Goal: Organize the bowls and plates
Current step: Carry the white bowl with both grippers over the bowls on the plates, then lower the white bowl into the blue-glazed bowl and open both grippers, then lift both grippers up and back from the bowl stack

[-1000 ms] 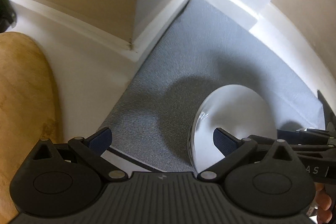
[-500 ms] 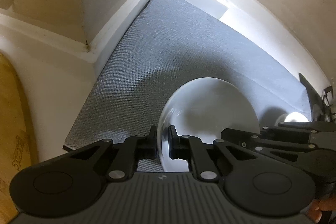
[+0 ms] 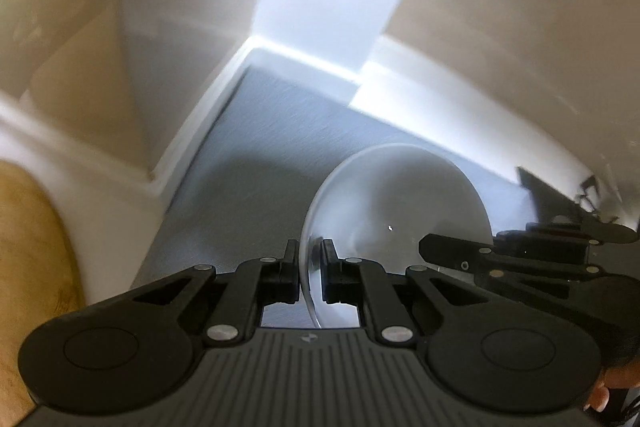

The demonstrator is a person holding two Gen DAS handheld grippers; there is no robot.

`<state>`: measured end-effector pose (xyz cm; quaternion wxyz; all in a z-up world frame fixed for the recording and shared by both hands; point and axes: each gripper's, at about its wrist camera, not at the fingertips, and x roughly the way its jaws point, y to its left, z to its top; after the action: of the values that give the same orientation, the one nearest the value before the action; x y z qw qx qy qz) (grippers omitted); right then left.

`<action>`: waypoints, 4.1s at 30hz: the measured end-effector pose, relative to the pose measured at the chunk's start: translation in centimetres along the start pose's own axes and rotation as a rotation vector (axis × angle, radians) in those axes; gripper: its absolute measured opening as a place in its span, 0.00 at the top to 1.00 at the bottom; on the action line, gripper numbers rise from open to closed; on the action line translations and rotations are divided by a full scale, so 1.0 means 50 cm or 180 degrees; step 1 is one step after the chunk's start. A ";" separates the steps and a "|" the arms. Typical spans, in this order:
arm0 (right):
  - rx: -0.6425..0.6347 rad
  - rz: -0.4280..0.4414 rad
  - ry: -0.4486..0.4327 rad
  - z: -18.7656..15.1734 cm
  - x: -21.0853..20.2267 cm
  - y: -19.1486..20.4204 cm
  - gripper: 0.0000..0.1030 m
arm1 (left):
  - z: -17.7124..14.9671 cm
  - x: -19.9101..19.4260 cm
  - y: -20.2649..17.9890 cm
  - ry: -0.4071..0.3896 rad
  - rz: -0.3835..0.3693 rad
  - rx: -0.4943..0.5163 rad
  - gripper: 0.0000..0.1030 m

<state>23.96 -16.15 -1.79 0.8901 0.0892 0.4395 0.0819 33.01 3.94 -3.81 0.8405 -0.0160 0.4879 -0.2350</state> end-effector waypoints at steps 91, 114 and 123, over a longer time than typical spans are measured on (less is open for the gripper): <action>0.0891 -0.0449 -0.0007 -0.175 -0.189 -0.291 0.82 | -0.052 0.043 -0.317 0.0167 -0.0269 0.0775 0.06; 0.0646 -0.1072 -0.0629 -0.303 -0.260 -0.224 0.03 | -0.170 0.000 -0.350 -0.0080 0.0415 0.1155 0.00; 0.0785 -0.1039 -0.0704 -0.361 -0.297 -0.218 0.02 | -0.216 -0.043 -0.387 -0.0240 0.0663 0.0965 0.00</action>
<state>1.38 -28.50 -3.70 0.9166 0.1335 0.3545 -0.1277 15.83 -10.20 -2.75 0.8708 0.1526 0.4140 -0.2167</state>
